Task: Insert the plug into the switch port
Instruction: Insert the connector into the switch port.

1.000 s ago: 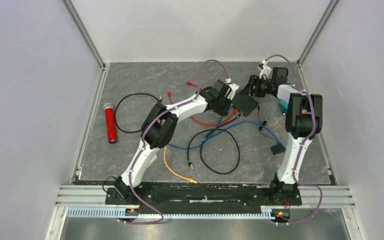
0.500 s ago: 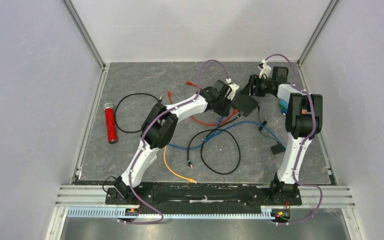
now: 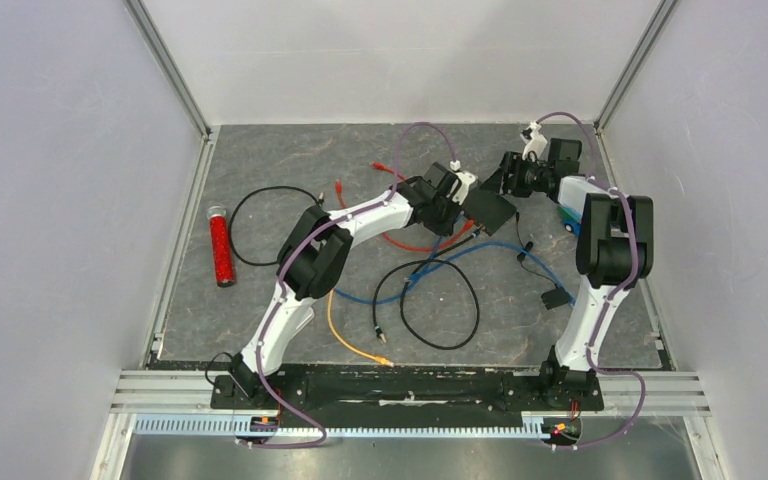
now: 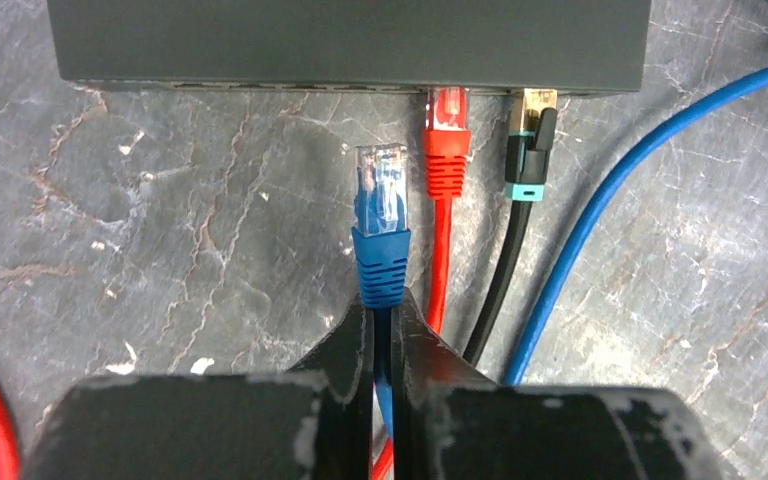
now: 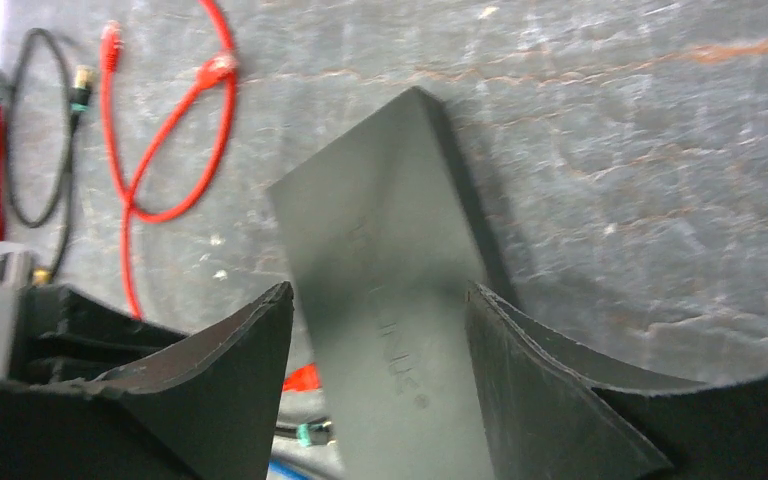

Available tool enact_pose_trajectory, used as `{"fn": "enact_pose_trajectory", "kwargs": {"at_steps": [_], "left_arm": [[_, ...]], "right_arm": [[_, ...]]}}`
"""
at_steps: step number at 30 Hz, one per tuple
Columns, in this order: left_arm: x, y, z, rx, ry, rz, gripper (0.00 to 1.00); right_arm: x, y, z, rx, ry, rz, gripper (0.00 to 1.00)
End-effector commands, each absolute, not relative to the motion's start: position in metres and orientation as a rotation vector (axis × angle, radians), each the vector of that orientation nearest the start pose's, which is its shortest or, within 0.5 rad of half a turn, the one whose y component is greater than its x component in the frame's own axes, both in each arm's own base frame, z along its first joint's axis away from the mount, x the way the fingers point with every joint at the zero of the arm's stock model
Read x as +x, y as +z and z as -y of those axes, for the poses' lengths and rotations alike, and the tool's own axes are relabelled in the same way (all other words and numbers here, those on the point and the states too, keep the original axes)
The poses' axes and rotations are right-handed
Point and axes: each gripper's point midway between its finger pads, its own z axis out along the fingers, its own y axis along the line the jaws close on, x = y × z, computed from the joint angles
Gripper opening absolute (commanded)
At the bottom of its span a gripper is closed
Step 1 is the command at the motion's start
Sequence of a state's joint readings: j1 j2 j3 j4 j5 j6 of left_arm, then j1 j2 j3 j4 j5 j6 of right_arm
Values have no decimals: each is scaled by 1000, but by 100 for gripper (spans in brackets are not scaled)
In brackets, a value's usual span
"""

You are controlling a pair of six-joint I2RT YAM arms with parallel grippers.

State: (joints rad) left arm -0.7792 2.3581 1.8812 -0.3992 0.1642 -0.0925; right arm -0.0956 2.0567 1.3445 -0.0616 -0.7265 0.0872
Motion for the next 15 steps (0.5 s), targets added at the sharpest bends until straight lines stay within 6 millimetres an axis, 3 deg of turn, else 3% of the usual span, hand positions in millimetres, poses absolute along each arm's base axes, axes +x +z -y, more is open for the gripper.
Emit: {"fn": "enact_pose_trajectory", "kwargs": {"at_steps": [1,3,7,15], "left_arm": [[392,78,434,917,-615,-2232,2],[391,84,435,921,-630,-2221,2],[387,99,440,933,-682,-2187,2],[376,125,443,921,-767,-2129,2]], "right_arm": [[481,117,-97,-170,995,-2071,65],[467,127,-110,-177,1077,-2026,65],[447,130,-130,-179,1172,-2027,64],[428,117,-147,-201,1231,-2078,58]]}}
